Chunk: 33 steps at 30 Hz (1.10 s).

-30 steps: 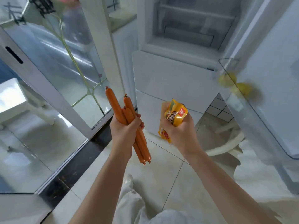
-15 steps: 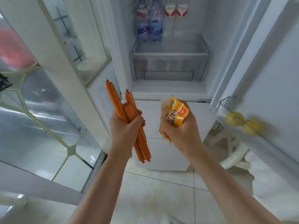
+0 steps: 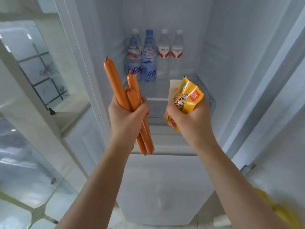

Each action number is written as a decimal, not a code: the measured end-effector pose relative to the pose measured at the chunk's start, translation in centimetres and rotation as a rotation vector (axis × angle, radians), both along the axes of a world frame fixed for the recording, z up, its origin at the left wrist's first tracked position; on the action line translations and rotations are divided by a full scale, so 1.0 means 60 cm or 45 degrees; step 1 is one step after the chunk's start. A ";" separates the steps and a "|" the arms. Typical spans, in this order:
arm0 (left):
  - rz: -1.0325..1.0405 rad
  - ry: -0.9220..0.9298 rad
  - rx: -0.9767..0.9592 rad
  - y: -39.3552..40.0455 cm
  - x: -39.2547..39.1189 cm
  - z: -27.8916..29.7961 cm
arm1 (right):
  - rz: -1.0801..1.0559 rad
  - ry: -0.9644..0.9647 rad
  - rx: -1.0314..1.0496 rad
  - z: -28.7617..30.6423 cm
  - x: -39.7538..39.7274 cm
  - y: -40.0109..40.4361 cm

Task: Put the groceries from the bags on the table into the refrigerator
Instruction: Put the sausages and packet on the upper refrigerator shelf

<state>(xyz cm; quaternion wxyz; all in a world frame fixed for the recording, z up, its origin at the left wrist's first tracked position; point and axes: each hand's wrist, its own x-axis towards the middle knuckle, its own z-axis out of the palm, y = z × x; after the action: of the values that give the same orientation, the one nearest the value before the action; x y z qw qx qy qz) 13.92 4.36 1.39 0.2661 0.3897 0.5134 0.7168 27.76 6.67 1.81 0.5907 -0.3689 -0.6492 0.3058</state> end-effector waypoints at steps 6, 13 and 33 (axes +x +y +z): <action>0.022 -0.079 0.205 0.095 -0.003 0.106 | -0.005 0.039 0.248 0.094 -0.021 0.102; -0.046 0.034 0.373 0.173 -0.030 0.212 | -0.087 0.102 0.394 0.185 -0.036 0.179; -0.487 0.594 0.086 0.290 -0.079 0.475 | -0.370 -0.122 0.900 0.438 -0.066 0.323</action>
<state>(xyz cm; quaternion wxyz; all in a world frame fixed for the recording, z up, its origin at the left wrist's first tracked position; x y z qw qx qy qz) 9.17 21.79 29.87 0.2581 0.6420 0.4538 0.5615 23.81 26.02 28.09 0.6875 -0.2447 -0.6824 -0.0414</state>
